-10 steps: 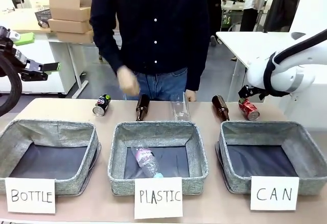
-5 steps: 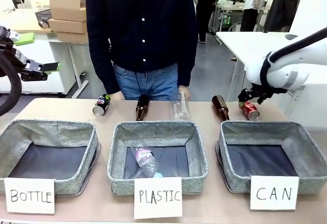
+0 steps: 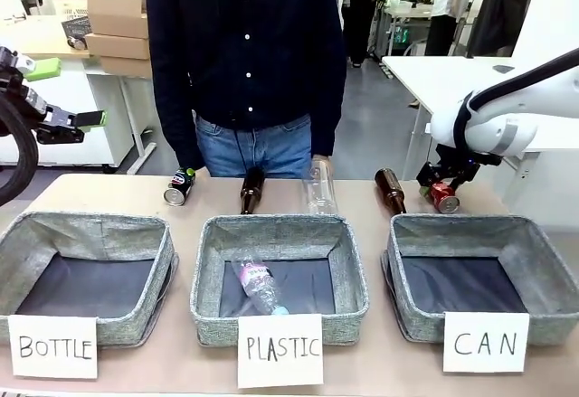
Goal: Sort the can waste into the basket.
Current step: Pick up the can waste from the table and place it in the right Fabric basket.
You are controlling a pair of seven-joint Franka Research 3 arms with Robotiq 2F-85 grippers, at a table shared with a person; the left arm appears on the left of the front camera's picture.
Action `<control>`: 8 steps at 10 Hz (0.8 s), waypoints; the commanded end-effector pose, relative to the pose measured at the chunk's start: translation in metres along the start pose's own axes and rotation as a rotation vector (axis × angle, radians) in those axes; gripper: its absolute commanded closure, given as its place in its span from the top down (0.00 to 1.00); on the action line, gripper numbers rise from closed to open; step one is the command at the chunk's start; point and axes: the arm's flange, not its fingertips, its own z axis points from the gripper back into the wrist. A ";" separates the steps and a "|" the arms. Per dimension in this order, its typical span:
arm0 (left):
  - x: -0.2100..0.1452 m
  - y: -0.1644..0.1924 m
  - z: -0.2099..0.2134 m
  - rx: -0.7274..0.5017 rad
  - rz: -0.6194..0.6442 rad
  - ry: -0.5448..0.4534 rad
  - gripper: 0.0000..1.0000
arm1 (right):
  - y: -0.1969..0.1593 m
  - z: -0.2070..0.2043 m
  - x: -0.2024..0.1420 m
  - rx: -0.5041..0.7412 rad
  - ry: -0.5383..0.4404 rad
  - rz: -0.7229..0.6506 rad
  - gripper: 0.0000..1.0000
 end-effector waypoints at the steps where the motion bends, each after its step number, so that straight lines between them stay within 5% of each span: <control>1: 0.000 -0.002 -0.003 -0.020 -0.023 -0.007 1.00 | -0.005 -0.001 0.008 0.017 0.009 0.012 0.81; 8: 0.000 -0.002 -0.003 -0.020 -0.023 -0.007 1.00 | -0.003 -0.003 0.010 0.045 0.030 0.029 0.11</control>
